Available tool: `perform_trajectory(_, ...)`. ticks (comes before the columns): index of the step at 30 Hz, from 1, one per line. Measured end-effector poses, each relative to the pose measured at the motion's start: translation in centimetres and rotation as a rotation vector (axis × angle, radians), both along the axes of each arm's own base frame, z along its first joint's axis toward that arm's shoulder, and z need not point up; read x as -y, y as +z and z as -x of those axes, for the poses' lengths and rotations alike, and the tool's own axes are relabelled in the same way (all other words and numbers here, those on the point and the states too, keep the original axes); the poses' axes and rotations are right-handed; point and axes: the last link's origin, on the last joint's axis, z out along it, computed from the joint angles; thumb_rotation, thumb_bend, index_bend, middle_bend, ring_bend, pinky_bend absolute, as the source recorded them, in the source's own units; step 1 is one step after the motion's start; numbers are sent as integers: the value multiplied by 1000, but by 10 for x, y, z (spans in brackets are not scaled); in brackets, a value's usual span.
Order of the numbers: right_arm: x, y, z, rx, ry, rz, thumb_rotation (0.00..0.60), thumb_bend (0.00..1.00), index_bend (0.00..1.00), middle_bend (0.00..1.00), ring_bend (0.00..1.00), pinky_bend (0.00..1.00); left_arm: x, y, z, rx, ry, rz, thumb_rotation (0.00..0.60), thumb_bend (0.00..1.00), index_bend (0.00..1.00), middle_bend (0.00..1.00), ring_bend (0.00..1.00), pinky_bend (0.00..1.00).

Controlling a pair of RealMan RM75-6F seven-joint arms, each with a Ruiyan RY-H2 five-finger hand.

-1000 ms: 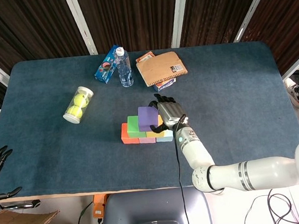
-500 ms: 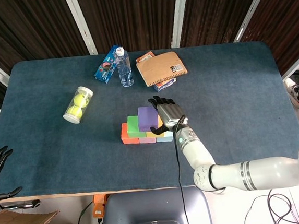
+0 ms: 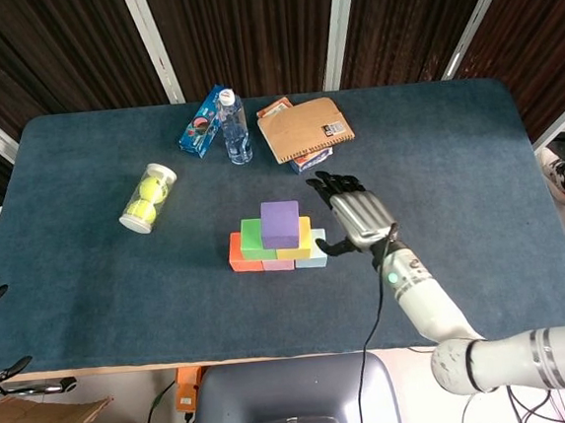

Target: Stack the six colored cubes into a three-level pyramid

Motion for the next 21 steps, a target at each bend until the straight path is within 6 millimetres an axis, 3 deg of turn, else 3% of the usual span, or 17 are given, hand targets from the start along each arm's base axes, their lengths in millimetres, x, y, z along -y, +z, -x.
perform_trajectory(6,-33,24,61,-32,100,94,542,261,0,0,0,0,20,-9,-5,-41,25,-33,555,101,1,0,0,67)
perform_trajectory(9,-57,31,101,-49,138,124,547,261,0,0,0,0,28,-21,-9,-61,27,-59,581,101,1,0,0,67)
perform_trajectory(11,-82,35,144,-66,133,142,549,261,0,0,0,0,31,-32,-11,-65,25,-73,588,101,1,0,0,67)
perform_trajectory(16,-124,42,219,-160,110,189,550,261,0,0,0,0,38,-65,-16,-13,-1,-100,600,100,1,0,0,67)
perform_trajectory(19,-148,38,249,-206,94,243,550,260,0,0,0,0,42,-77,-15,3,-18,-95,600,101,1,0,0,67)
perform_trajectory(21,-161,32,258,-226,100,261,550,260,0,0,0,0,43,-81,-13,9,-20,-85,600,101,1,0,0,67)
